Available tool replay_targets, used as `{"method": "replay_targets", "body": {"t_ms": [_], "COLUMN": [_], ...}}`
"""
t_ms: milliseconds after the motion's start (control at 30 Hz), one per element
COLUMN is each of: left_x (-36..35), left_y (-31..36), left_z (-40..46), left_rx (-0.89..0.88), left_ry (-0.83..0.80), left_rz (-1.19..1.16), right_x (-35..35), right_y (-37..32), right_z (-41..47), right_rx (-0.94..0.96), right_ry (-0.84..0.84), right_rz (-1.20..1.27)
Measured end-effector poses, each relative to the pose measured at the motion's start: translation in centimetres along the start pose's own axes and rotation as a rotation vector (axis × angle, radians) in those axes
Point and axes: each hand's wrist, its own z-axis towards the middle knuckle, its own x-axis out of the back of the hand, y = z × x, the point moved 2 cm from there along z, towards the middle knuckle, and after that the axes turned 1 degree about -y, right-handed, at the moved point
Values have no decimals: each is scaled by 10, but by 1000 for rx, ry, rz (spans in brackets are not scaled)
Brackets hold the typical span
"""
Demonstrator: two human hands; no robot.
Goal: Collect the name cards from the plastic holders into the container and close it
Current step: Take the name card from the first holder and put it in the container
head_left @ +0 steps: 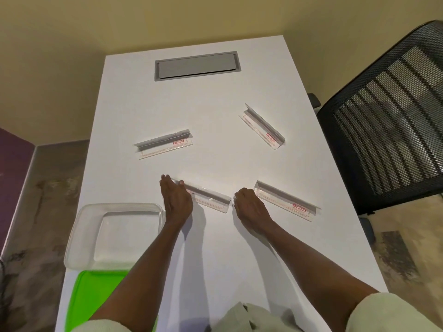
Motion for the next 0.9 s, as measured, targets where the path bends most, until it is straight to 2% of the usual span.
{"method": "replay_targets", "body": {"t_ms": [67,200,333,467,533,600,767,900], "left_x": [1,6,12,21,23,25,33,34], "left_y": [2,1,3,3,0,3,6,6], "left_z": [12,27,43,61,67,70,75,79], "left_rx": [5,-105,-51,58,98,39,47,82], "left_ry": [19,-82,-125,-121,-162,-162,-157,-217], "left_rz": [36,93,138,56,86,221,276,340], "right_x": [-2,-7,-9,-10,-10,-9,1,6], "right_y": [-1,1,1,1,2,3,-1,-8], "right_z": [3,9,18,26,29,32,36,40], "right_rx": [-59,-209,-423,-605,-692,-773,-954,-990], "right_ry": [-90,-104,-136,-195,-208,-250,-312,-381], "right_rz": [30,112,275,377,440,511,753,808]}}
